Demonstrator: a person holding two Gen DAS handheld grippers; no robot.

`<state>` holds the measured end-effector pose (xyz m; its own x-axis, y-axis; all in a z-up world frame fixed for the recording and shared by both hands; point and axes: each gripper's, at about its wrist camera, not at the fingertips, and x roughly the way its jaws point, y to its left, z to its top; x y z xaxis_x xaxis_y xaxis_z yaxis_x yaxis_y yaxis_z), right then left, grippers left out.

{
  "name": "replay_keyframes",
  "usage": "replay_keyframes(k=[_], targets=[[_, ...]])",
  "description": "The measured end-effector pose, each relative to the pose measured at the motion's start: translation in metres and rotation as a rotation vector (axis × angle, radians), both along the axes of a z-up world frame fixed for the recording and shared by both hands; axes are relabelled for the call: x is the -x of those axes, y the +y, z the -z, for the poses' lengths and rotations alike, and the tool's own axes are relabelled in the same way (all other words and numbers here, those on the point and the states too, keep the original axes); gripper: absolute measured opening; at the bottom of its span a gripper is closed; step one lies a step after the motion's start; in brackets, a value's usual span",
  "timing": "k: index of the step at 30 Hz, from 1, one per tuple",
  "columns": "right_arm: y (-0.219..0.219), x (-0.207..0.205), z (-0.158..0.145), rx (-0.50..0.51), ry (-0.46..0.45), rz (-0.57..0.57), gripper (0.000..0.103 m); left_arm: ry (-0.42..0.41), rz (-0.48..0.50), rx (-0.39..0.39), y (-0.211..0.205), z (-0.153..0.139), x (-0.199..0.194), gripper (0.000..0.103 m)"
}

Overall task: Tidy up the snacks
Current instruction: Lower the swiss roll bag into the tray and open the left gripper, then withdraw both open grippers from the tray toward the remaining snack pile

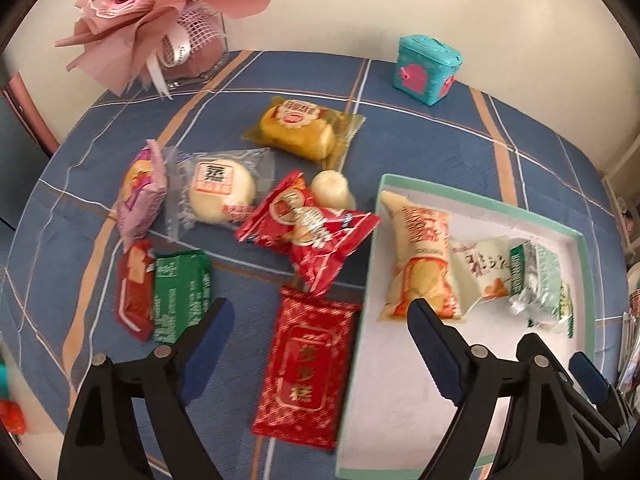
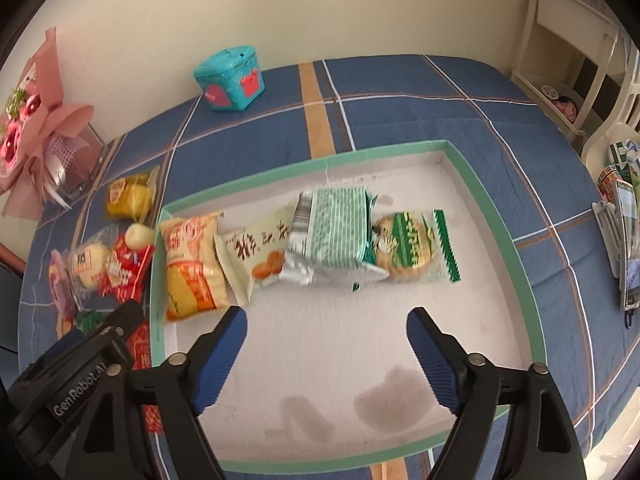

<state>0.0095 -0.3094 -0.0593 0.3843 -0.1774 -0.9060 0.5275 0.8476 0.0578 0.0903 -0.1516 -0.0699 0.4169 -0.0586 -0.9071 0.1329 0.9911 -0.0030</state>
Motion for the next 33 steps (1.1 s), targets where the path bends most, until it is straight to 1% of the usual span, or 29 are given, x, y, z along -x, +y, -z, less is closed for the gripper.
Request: replay_keyframes(k=[2, 5, 11, 15, 19, 20, 24, 28, 31, 33], targets=[[0.003, 0.003, 0.001, 0.003, 0.003, -0.002, 0.091, -0.008, -0.008, -0.015, 0.005, -0.001, 0.003, 0.097], [0.006, 0.009, 0.003, 0.0, 0.007, -0.003, 0.103, -0.012, -0.022, -0.021, 0.014, -0.001, 0.005, 0.097], [0.013, 0.017, -0.001, 0.01, -0.003, -0.02, 0.103, -0.012, -0.039, -0.005, 0.03, -0.004, 0.014, 0.097], [0.019, 0.022, -0.005, -0.009, -0.019, -0.041, 0.103, -0.04, -0.049, -0.004, 0.039, -0.012, 0.02, 0.097], [0.028, 0.026, -0.01, 0.023, -0.022, -0.064, 0.103, -0.039, -0.056, 0.024, 0.047, -0.016, 0.026, 0.097], [0.031, 0.027, -0.012, 0.028, -0.029, -0.074, 0.103, -0.039, -0.057, 0.022, 0.047, -0.016, 0.027, 0.097], [0.039, 0.033, -0.017, 0.034, -0.056, -0.11, 0.103, -0.064, -0.067, -0.037, 0.048, -0.02, 0.039, 0.097], [0.048, 0.041, -0.02, 0.034, -0.068, -0.127, 0.103, -0.046, -0.074, -0.024, 0.053, -0.023, 0.046, 0.097], [0.051, 0.046, -0.019, 0.015, -0.079, -0.138, 0.103, -0.052, -0.078, -0.055, 0.056, -0.023, 0.051, 0.097], [0.052, 0.049, -0.018, 0.0, -0.08, -0.137, 0.103, -0.053, -0.081, -0.061, 0.059, -0.023, 0.053, 0.097]])
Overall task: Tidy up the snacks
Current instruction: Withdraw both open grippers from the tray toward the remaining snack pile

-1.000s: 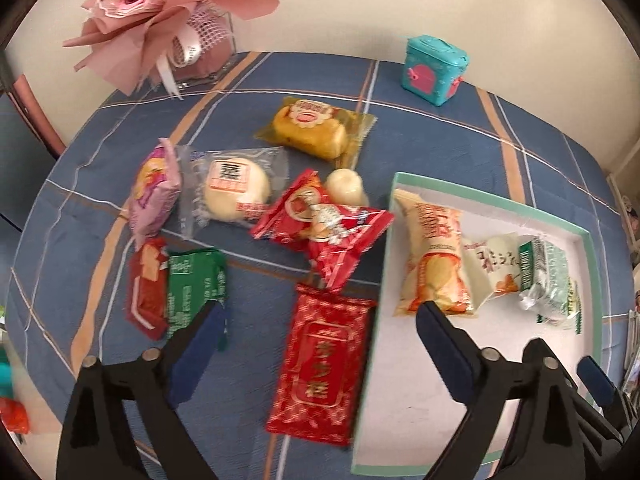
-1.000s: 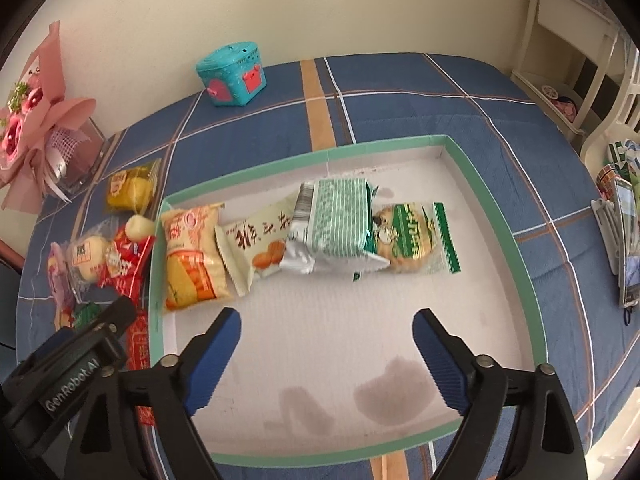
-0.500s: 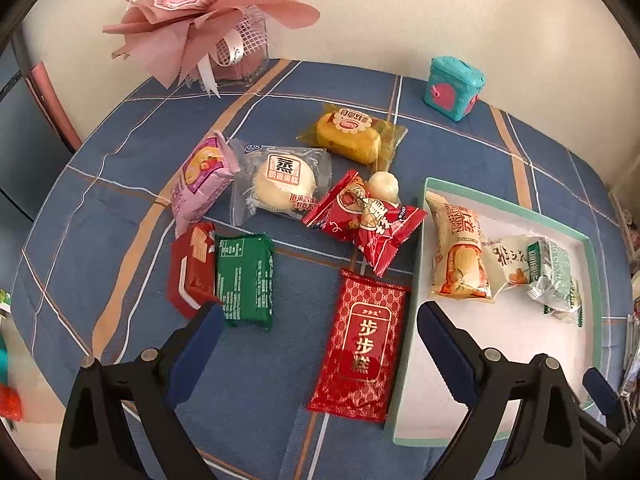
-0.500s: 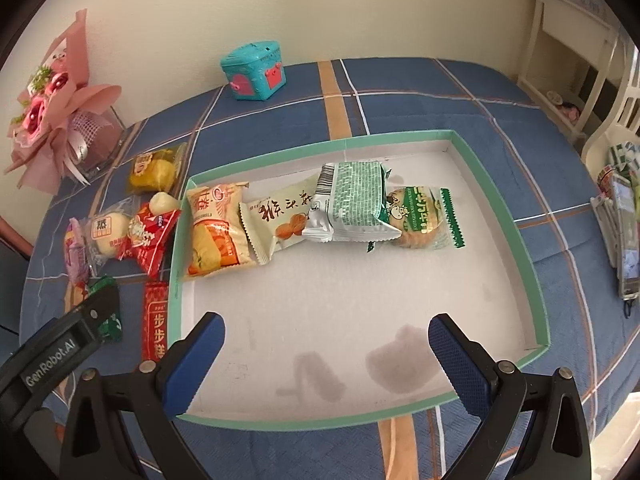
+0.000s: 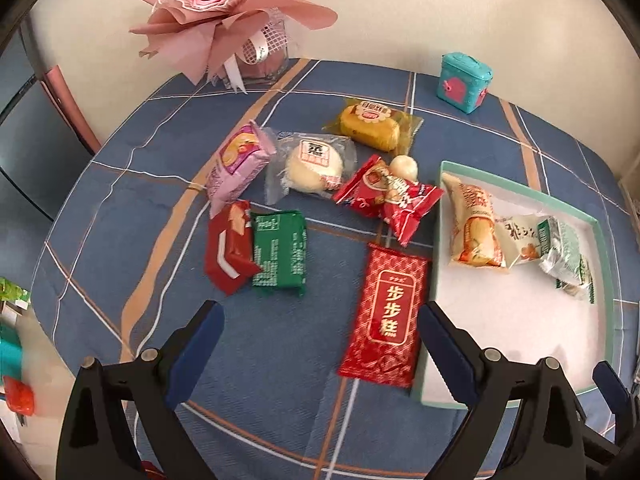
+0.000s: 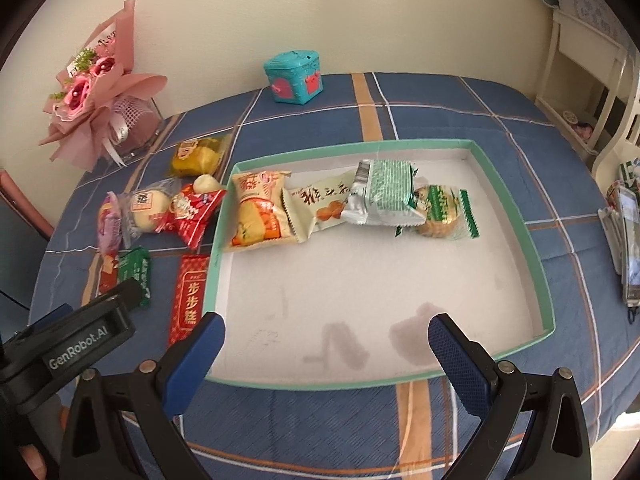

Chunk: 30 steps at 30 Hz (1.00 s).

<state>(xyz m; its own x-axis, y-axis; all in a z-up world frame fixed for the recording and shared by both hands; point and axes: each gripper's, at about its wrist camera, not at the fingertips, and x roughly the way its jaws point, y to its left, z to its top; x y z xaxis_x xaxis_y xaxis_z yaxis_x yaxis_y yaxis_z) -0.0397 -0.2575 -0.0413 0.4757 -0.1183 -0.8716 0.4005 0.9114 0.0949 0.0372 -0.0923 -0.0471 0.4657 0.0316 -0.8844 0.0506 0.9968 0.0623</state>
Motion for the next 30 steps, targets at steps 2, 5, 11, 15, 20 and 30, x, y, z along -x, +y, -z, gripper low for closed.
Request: replay_keyframes(k=[2, 5, 11, 15, 20, 30], targets=[[0.0, 0.002, 0.003, -0.024, 0.005, 0.002, 0.103, 0.007, -0.009, 0.003, 0.003, 0.001, 0.0, 0.097], [0.003, 0.004, 0.008, -0.039, 0.02, 0.004, 0.103, 0.006, -0.032, -0.015, 0.01, 0.002, 0.003, 0.097], [0.01, 0.004, 0.013, -0.045, 0.023, -0.017, 0.103, 0.03, -0.037, 0.026, 0.025, 0.011, 0.002, 0.097], [0.014, 0.0, 0.015, -0.045, 0.007, -0.029, 0.103, 0.02, -0.072, 0.065, 0.038, 0.014, -0.002, 0.097], [0.017, -0.004, 0.015, -0.068, -0.035, -0.006, 0.103, -0.021, -0.101, 0.097, 0.052, 0.015, -0.007, 0.1], [0.042, -0.019, 0.02, -0.065, -0.054, -0.063, 0.103, -0.016, -0.09, 0.127, 0.062, 0.02, -0.016, 0.1]])
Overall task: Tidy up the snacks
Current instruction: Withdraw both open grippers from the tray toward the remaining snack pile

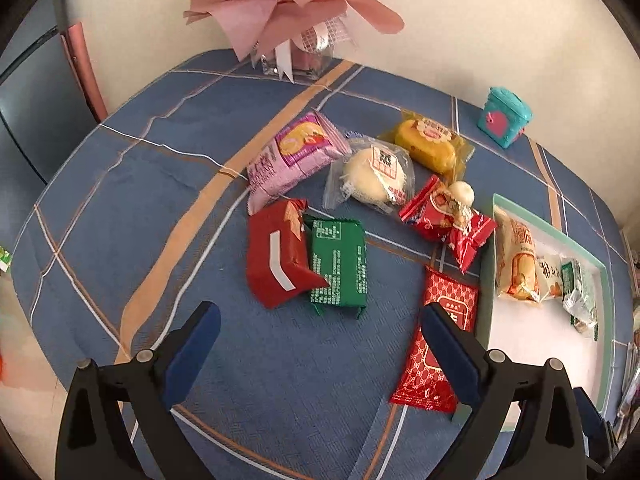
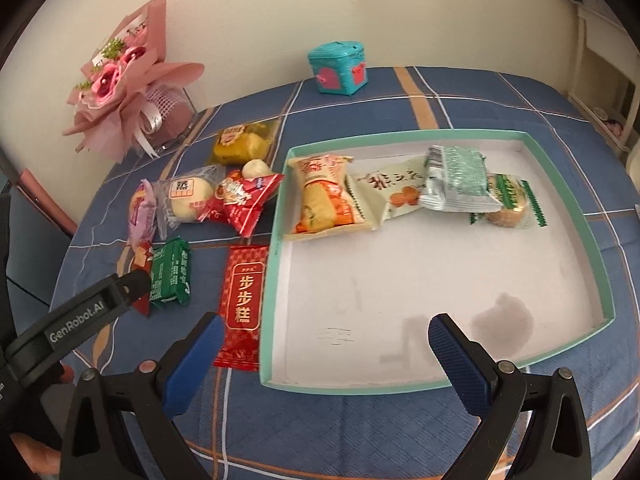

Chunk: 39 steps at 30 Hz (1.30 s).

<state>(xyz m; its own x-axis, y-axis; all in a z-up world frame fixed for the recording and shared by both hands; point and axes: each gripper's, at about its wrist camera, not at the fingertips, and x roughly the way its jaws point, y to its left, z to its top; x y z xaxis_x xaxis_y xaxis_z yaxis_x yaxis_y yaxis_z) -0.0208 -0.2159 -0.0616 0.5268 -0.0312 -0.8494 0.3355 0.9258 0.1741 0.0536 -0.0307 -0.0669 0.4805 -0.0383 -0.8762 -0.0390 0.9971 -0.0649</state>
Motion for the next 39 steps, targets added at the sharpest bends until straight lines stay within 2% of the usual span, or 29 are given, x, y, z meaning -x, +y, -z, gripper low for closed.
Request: replay_keyframes(k=[5, 9, 11, 14, 18, 22, 25, 28, 31, 39], targets=[[0.007, -0.006, 0.003, -0.005, 0.013, -0.029, 0.103, 0.017, 0.017, -0.029, -0.001, 0.003, -0.003, 0.1], [0.011, -0.011, 0.005, -0.018, 0.015, -0.045, 0.103, 0.031, -0.009, -0.064, 0.004, 0.004, -0.006, 0.1], [0.014, -0.013, 0.004, 0.008, 0.014, -0.053, 0.103, 0.049, -0.025, -0.075, 0.007, 0.007, -0.008, 0.1], [0.019, -0.017, 0.003, 0.041, 0.022, -0.081, 0.103, 0.082, -0.045, -0.068, 0.011, 0.013, -0.011, 0.1], [0.023, -0.021, 0.005, 0.018, 0.021, -0.112, 0.103, 0.134, -0.068, -0.034, 0.02, 0.021, -0.012, 0.1], [0.025, -0.025, 0.008, 0.019, 0.039, -0.109, 0.103, 0.17, -0.054, 0.012, 0.018, 0.029, -0.014, 0.1], [0.025, -0.026, 0.012, 0.048, 0.069, -0.093, 0.103, 0.189, -0.053, -0.009, 0.016, 0.033, -0.013, 0.1], [0.024, -0.027, 0.015, 0.038, 0.084, -0.081, 0.102, 0.2, -0.105, 0.012, 0.027, 0.036, -0.013, 0.1], [0.028, -0.03, 0.011, -0.001, 0.055, -0.089, 0.097, 0.193, -0.162, 0.018, 0.039, 0.035, -0.012, 0.1], [0.057, -0.044, 0.007, -0.054, 0.007, -0.174, 0.08, 0.176, -0.241, 0.006, 0.067, 0.032, -0.017, 0.1]])
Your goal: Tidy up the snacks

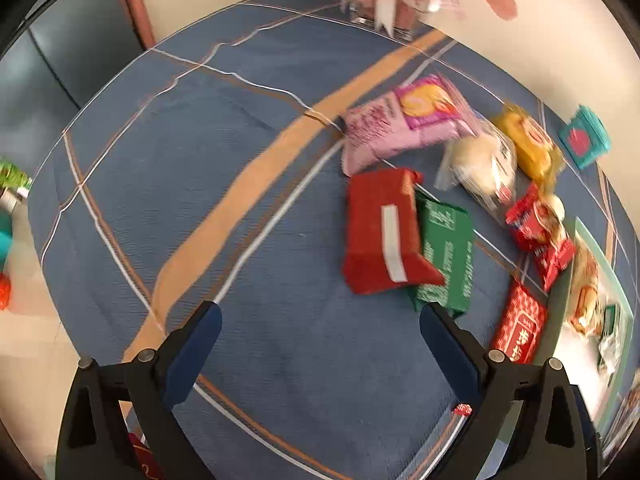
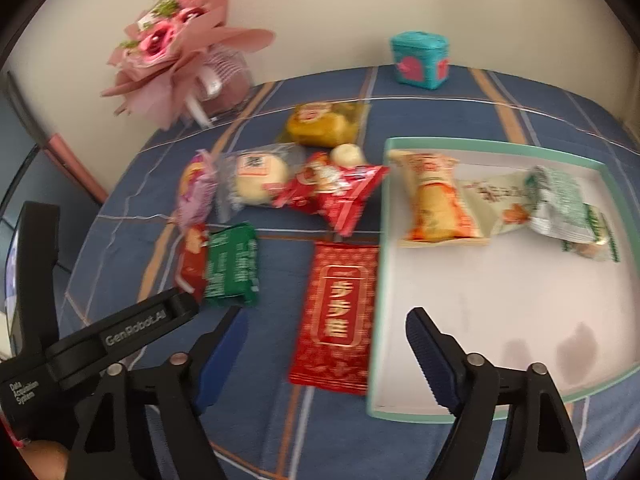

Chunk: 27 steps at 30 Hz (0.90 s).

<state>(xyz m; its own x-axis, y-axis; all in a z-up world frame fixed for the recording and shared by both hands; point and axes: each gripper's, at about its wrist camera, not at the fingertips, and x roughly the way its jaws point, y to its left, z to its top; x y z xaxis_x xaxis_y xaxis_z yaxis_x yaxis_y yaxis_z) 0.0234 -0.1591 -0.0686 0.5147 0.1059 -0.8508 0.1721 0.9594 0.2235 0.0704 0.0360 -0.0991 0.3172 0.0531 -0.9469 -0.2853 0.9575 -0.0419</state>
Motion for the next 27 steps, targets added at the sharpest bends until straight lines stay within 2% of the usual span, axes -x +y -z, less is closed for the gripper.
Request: replay_keyframes(k=[10, 22, 27], targets=[[0.018, -0.011, 0.027, -0.033, 0.103, -0.046, 0.079, 0.011, -0.034, 0.039, 0.027, 0.009, -0.011, 0.1], [0.005, -0.015, 0.027, -0.041, 0.114, 0.0, 0.074, 0.016, -0.046, 0.073, 0.028, 0.012, -0.018, 0.1], [-0.003, -0.016, 0.027, -0.003, 0.119, 0.048, 0.074, 0.015, -0.054, 0.093, 0.033, 0.014, -0.019, 0.1]])
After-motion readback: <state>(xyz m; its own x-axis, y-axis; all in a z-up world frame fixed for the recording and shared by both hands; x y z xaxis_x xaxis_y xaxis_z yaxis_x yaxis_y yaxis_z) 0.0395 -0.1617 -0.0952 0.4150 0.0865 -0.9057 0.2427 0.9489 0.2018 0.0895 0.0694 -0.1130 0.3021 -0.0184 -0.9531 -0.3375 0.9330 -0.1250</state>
